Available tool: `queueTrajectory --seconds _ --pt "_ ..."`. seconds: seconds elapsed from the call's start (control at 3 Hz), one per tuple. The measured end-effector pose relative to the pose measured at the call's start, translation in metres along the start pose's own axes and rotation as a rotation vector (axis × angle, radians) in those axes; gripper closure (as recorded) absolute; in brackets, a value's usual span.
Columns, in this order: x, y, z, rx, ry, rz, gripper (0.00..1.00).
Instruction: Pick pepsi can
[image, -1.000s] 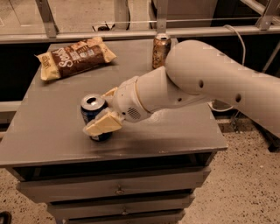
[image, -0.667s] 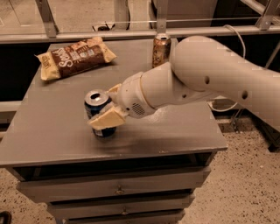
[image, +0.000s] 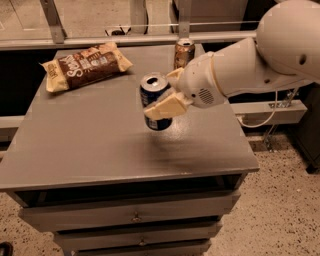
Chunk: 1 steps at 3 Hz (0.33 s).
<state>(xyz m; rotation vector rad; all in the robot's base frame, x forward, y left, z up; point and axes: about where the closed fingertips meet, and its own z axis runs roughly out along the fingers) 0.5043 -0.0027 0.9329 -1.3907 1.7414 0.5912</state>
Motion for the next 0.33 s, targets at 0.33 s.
queueTrajectory --seconds 0.33 --pt "-0.0029 -0.0058 -0.0098 0.013 -0.001 -0.005 1.0"
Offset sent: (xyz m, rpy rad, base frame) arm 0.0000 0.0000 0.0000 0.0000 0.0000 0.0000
